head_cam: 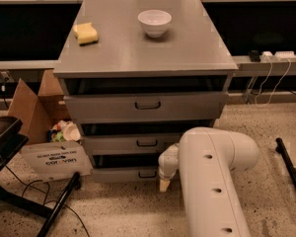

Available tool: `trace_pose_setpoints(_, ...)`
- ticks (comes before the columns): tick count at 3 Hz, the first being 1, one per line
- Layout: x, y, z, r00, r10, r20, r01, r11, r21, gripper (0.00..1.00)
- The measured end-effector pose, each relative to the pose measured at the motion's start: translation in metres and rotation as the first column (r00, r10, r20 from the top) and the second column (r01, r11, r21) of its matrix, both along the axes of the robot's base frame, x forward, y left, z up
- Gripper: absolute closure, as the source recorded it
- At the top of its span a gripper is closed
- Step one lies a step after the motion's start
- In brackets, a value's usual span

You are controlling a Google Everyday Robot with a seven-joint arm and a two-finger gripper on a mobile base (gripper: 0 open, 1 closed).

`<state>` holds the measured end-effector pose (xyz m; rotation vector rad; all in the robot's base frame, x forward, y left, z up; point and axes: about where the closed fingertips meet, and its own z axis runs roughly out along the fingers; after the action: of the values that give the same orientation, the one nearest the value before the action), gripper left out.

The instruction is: Open bottom drawer

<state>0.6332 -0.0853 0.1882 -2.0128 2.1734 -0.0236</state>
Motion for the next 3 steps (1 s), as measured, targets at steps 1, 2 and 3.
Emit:
trace_pose_setpoints(1,-0.002,-0.015,-0.01,0.9995,-0.021,-0.024,0.02,1.0,-0.023,0.42)
trace_pose_setpoints(2,-0.016,-0.044,-0.011,0.9968,-0.062,-0.05,0.059,0.996,-0.066,0.66)
trace_pose_setpoints(3,-0.016,-0.044,-0.006,0.9968,-0.062,-0.05,0.059,0.996,-0.066,0.89)
